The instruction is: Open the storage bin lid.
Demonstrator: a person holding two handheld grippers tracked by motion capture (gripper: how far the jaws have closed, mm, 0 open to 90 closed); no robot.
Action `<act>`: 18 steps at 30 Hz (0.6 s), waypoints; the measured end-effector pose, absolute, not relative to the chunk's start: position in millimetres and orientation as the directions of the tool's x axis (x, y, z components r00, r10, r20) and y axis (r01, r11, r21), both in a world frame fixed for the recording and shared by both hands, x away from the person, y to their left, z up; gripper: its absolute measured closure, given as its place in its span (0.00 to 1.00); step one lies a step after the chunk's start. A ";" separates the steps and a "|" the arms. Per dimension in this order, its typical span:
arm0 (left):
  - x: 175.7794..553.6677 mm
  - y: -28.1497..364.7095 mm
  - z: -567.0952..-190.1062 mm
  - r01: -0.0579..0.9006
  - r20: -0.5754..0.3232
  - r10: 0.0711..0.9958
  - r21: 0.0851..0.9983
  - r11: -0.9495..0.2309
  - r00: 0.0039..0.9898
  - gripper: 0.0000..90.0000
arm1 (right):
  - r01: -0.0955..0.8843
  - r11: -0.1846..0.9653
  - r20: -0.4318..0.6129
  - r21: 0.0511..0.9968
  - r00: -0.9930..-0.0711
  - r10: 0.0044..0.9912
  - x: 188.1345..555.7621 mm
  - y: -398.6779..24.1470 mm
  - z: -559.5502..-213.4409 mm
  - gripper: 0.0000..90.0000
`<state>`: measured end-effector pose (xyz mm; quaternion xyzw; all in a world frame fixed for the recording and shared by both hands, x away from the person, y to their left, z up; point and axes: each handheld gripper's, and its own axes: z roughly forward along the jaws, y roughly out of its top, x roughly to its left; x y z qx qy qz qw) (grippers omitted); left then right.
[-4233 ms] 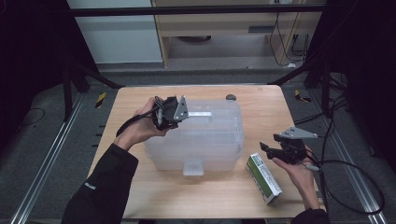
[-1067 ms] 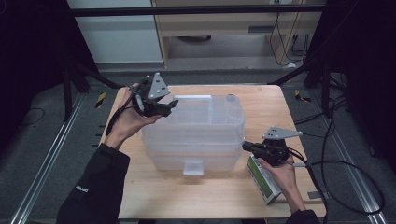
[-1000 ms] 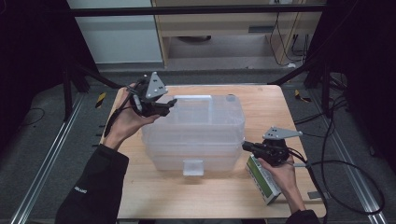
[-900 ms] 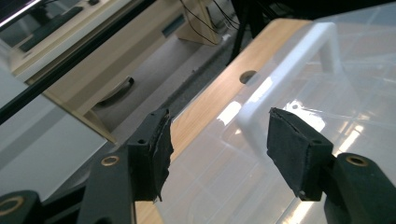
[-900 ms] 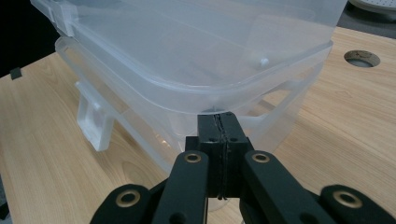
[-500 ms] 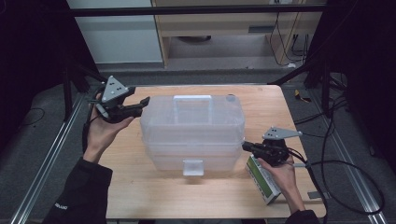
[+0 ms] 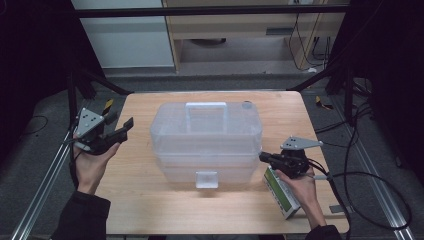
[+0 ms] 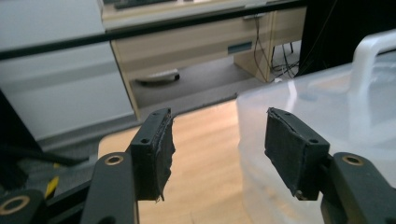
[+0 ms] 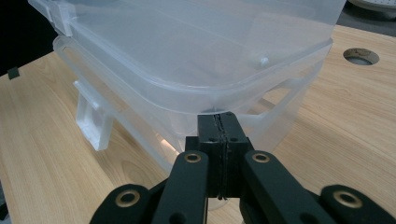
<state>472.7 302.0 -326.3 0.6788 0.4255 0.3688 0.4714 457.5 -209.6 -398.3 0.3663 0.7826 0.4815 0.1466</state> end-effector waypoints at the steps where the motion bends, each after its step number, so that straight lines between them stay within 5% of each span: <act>1: 471.3 304.6 -332.8 0.236 0.095 0.930 0.953 -0.188 0.355 0.46 | 0.432 0.267 0.123 0.861 -0.688 0.715 457.6 -209.6 -398.4 1.00; 18: 454.2 311.8 -392.2 0.327 0.008 0.928 0.935 -0.140 0.374 0.52 | 0.432 0.270 0.121 0.861 -0.689 0.715 457.5 -209.1 -399.1 1.00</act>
